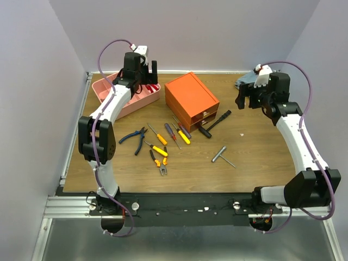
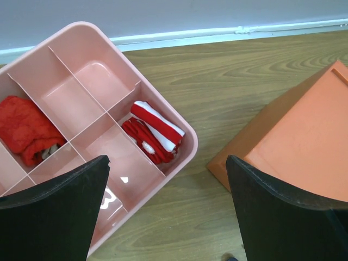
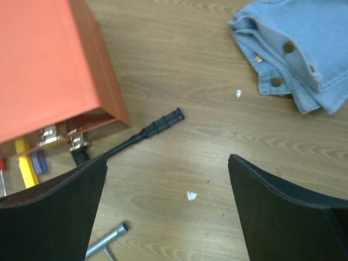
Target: Sort the tools into containers
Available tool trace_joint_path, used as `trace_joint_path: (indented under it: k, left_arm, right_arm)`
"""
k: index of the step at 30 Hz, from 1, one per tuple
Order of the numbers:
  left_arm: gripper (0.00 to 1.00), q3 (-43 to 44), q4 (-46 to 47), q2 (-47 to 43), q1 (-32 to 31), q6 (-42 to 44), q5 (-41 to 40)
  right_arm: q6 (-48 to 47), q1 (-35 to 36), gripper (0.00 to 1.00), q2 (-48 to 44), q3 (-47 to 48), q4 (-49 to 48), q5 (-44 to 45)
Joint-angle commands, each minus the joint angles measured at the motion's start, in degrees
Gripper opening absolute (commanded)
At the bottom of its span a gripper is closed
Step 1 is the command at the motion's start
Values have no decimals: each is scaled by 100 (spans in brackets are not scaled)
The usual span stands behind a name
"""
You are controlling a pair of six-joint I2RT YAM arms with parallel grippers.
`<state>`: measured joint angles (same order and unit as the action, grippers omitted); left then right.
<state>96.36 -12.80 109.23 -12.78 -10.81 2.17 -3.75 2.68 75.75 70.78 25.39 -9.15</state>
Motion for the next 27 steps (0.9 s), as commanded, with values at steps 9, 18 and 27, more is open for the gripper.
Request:
trace_joint_path:
  k: [9,18,27]
  left_arm:
    - [95,472,-373,302,-6,139,766]
    - [1,-11,-978,46,12,905,2374]
    - [0,-1093,-609,-377,3,1045,2718]
  right_arm:
    - [-1006,31,95,1126,664,512,-2170]
    - [-1215,224,37,1873,797,712,-2617]
    - [-997,505,26,2426,953,213,-2618]
